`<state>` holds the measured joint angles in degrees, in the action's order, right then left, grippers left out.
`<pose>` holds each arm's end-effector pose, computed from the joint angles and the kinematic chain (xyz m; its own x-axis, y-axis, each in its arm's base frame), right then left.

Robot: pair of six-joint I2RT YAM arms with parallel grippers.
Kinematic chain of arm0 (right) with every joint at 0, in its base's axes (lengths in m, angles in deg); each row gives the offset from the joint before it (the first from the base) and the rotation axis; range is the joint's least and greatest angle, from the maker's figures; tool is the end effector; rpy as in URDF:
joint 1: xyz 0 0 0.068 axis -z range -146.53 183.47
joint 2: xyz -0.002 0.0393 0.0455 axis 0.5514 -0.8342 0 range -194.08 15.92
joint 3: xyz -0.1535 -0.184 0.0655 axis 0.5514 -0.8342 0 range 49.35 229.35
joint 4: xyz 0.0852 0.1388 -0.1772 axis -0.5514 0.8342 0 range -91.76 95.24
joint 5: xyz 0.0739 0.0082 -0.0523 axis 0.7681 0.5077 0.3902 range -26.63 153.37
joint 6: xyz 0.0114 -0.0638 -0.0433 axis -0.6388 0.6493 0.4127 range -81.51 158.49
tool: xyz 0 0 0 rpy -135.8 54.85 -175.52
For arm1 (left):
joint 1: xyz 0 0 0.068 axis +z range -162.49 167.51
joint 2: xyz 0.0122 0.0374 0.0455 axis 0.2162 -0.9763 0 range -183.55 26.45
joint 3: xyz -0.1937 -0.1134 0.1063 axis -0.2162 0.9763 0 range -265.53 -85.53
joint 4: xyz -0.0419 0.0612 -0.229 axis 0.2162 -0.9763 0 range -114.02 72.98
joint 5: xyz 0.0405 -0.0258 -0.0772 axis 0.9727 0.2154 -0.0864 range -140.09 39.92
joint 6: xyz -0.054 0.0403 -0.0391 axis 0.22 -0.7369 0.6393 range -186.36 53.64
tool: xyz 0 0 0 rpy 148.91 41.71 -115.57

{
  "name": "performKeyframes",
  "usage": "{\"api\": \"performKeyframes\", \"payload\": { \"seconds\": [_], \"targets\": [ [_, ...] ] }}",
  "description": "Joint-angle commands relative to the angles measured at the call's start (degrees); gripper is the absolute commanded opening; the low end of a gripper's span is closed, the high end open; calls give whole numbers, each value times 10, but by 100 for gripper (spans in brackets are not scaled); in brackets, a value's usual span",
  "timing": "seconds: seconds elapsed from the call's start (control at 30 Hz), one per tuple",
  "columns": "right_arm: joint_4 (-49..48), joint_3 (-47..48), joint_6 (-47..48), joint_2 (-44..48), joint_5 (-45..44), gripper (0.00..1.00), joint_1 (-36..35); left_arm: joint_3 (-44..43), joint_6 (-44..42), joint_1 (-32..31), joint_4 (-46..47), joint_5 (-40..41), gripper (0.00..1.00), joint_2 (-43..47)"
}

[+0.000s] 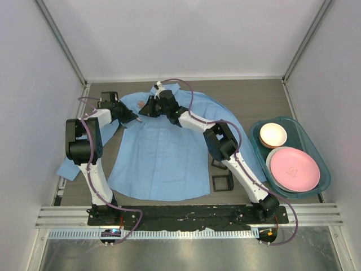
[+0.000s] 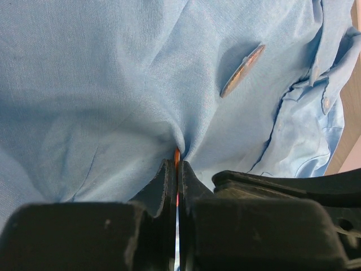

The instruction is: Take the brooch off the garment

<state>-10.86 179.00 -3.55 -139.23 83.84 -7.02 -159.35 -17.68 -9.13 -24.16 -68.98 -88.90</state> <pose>0.4369 0.4034 0.1335 -0.7377 0.1951 -0.6463 -0.4975 0.4902 0.7157 0.4197 0.0029 0.1236 -0.6137 -0.7478 -0.2534 -0.4585 0.5988 -0.6566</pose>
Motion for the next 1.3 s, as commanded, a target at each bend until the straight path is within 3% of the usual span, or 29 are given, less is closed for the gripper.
{"api": "performKeyframes", "payload": {
  "seconds": [0.0,0.6,1.27],
  "targets": [
    [-8,25,3,-9,0,15,-2,-15,-12,2,-2,-11,0,0],
    [-7,3,44,-14,26,11,-15,-36,17,1,-25,-15,0,-17],
    [62,-10,240,-6,54,9,-42,-106,11,2,-89,1,0,-49]
  ]
}}
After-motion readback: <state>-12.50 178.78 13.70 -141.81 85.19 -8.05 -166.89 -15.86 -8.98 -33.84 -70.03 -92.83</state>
